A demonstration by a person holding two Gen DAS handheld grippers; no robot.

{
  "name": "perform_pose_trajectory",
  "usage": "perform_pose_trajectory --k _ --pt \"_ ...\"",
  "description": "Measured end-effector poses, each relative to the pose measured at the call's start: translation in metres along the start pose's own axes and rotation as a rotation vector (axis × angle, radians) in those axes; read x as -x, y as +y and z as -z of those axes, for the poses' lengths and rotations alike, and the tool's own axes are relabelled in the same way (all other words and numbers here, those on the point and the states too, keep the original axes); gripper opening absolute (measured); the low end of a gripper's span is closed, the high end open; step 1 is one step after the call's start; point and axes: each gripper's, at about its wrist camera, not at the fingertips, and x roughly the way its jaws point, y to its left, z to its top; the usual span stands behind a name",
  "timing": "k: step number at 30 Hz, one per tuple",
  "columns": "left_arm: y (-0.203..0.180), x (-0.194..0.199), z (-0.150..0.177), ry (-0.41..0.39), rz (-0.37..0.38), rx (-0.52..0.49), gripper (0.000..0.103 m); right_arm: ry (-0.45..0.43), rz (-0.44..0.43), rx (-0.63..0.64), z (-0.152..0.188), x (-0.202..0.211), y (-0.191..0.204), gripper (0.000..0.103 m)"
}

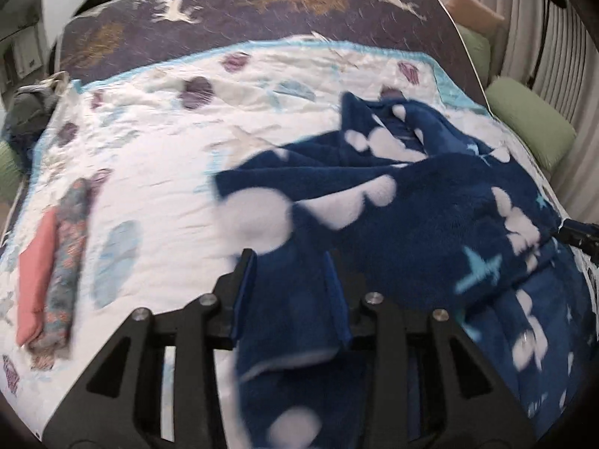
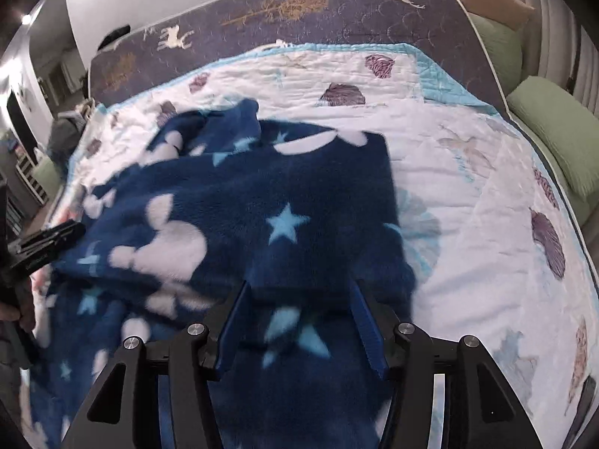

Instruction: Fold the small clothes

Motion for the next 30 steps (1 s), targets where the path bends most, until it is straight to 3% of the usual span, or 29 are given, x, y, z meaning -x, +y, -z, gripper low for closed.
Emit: perform_pose_trajectory --k 5,13,23,30 --pt "0.027 0.043 0.042 0.007 0.048 0.047 0.057 -0.011 0.027 -0.030 0.016 0.036 -0.022 0.057" --pt "0.019 0.081 0.108 0.066 0.043 -0.016 0.059 0.029 0.017 -0.072 0.060 0.062 -0.027 0.057" --pt "0.007 0.121 0.157 0.097 0.104 0.009 0.063 0.046 0.026 -0.033 0.109 0.096 -0.016 0.058" --pt "0.008 0.143 0.202 0.164 0.172 0.063 0.063 0.074 0.036 -0.018 0.157 0.122 -0.026 0.061"
